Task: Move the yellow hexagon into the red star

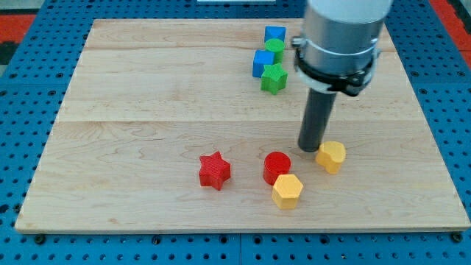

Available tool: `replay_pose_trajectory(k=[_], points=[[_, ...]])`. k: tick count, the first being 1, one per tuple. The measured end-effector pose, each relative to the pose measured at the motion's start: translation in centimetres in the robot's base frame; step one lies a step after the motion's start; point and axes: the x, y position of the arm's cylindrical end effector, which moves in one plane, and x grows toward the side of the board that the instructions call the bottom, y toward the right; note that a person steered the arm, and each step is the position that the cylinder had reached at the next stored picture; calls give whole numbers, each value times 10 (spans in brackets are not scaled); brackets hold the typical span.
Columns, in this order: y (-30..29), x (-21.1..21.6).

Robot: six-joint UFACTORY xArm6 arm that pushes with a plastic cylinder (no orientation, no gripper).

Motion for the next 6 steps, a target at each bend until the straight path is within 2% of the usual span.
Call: replay_pose_trajectory(k=[1, 2, 3, 4, 6], points=[[0, -11], [14, 4], [8, 38], [6, 5], [-10, 85]])
